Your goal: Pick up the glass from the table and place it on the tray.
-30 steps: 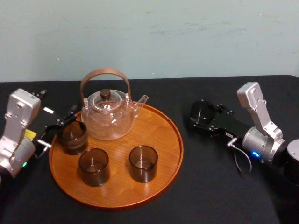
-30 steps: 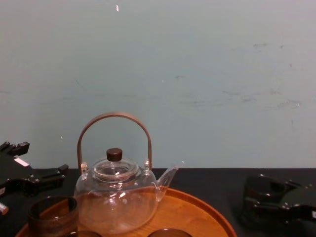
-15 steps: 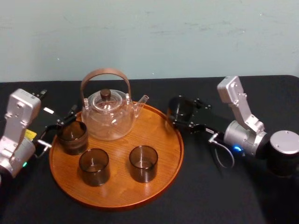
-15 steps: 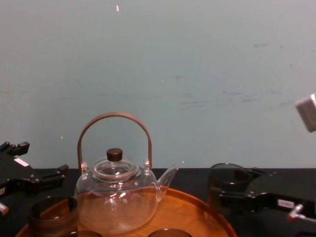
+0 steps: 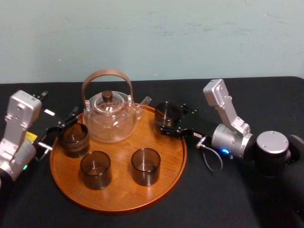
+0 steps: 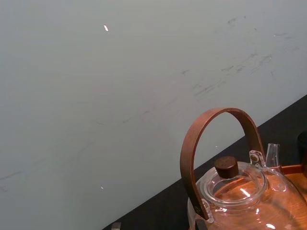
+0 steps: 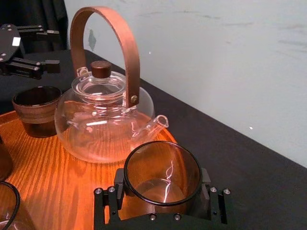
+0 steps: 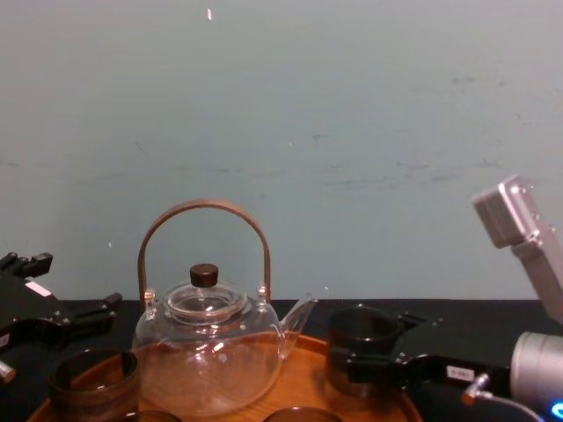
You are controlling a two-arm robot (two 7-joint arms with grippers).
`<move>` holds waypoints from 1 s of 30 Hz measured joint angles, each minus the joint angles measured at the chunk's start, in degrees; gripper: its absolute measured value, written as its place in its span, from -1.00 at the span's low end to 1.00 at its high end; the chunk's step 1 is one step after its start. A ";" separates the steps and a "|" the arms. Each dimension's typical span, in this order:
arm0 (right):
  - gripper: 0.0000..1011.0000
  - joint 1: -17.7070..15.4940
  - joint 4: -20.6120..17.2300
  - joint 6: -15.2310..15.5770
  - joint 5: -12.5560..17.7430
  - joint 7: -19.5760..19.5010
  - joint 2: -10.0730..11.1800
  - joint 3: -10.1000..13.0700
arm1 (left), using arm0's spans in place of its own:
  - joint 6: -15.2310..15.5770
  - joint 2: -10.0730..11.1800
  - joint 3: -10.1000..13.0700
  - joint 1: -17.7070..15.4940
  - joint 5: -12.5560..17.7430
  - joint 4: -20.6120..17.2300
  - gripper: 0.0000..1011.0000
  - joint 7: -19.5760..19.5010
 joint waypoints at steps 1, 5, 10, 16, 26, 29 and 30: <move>0.80 0.21 0.50 -0.15 0.01 0.13 -0.21 -0.13 | 0.00 0.00 0.00 0.00 0.00 0.00 0.98 0.00; 0.80 1.14 2.47 -0.74 0.01 0.66 -1.14 -0.68 | 0.00 0.00 0.00 0.00 0.00 0.00 0.98 0.00; 0.80 1.96 4.08 -1.37 -0.02 1.24 -2.03 -1.17 | 0.00 0.00 0.00 0.00 0.00 0.00 0.98 0.00; 0.80 2.50 5.28 -1.74 -0.21 1.59 -2.63 -1.57 | 0.00 0.00 0.00 0.00 0.00 0.00 0.98 0.00; 0.80 2.82 6.11 -2.01 -0.35 1.87 -2.98 -1.77 | 0.00 0.00 0.00 0.00 0.00 0.00 0.98 0.00; 0.80 2.82 6.11 -1.99 -0.37 1.79 -3.02 -1.77 | 0.00 0.00 0.00 0.00 0.00 0.00 0.98 0.00; 0.80 2.82 6.10 -1.99 -0.37 1.79 -3.02 -1.76 | 0.00 0.00 0.00 0.00 0.00 0.00 0.98 0.00</move>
